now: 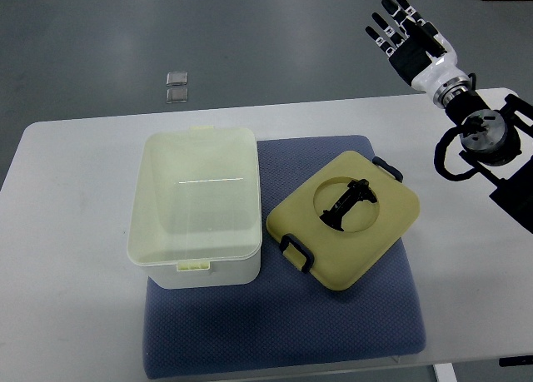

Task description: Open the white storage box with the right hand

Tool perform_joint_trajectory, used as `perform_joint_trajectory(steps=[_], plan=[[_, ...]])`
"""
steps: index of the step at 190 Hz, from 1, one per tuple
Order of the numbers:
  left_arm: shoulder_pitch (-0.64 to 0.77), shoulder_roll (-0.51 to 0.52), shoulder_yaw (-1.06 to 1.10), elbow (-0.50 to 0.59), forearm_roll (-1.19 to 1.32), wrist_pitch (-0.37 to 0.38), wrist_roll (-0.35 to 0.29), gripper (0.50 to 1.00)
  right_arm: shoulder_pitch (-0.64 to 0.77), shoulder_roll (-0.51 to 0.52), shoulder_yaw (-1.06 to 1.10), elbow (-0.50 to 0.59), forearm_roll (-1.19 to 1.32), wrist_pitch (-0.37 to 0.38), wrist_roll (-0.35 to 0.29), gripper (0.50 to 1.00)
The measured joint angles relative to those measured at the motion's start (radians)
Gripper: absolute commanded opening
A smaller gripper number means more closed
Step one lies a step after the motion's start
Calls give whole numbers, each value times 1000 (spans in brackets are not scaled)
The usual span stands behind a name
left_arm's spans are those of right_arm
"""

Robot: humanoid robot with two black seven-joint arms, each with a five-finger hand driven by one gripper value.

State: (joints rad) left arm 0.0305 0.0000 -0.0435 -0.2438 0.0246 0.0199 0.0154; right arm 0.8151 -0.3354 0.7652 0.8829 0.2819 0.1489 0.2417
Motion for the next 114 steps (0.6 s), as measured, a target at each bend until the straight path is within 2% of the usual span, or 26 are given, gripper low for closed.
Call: perform_joint_trajectory(steps=[66,114], plan=[[3,0,-1,0,0,0,0,1000,-10,30,1,-36,64,14,-48,926],[7,0,-1,-2,0,0,0,1000,-31,81,2,-69,77,5,-39,930]])
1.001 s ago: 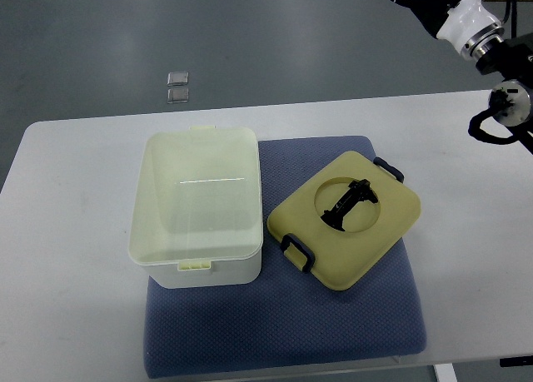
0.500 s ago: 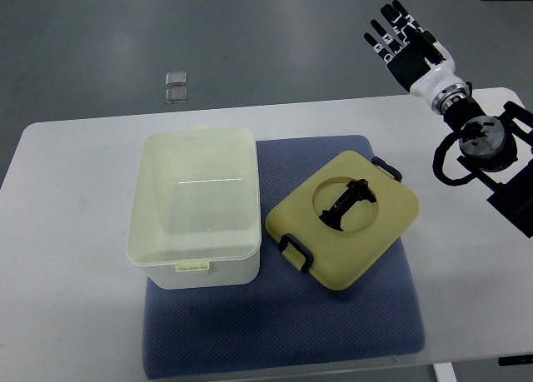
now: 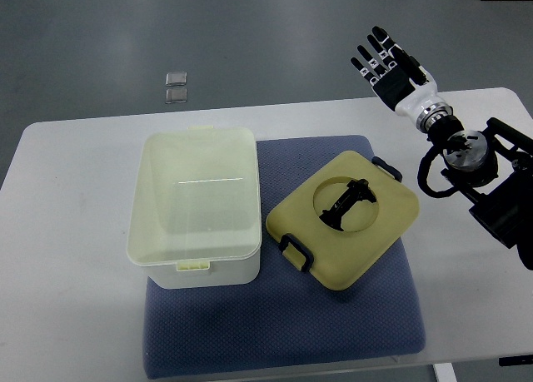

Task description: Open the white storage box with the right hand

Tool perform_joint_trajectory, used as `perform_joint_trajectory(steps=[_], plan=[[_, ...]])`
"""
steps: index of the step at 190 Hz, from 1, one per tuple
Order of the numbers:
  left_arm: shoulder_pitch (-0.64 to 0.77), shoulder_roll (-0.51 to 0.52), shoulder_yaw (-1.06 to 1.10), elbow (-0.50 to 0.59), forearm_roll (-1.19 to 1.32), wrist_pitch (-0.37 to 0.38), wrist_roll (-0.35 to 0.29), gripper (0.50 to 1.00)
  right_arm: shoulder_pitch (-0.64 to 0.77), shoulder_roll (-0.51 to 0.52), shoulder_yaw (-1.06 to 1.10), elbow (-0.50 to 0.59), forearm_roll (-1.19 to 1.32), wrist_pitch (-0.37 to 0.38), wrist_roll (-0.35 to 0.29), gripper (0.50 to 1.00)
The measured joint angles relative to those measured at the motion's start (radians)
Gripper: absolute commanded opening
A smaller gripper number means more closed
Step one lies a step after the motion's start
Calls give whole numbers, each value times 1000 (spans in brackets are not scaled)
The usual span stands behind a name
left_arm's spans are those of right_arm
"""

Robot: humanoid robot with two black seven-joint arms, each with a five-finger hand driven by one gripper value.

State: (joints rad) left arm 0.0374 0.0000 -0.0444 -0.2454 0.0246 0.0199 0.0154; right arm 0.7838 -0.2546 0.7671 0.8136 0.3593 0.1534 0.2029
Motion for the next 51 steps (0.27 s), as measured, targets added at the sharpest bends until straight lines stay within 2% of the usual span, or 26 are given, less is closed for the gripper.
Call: perform_joint_trajectory(steps=[27,51], plan=[[1,0,-1,1,0,0,0,1000,-8,4,1,-4,-5,1,9,930],[1,0,-2,1,0,0,0,1000,-9,5,2,-5,-5,2,54,930]])
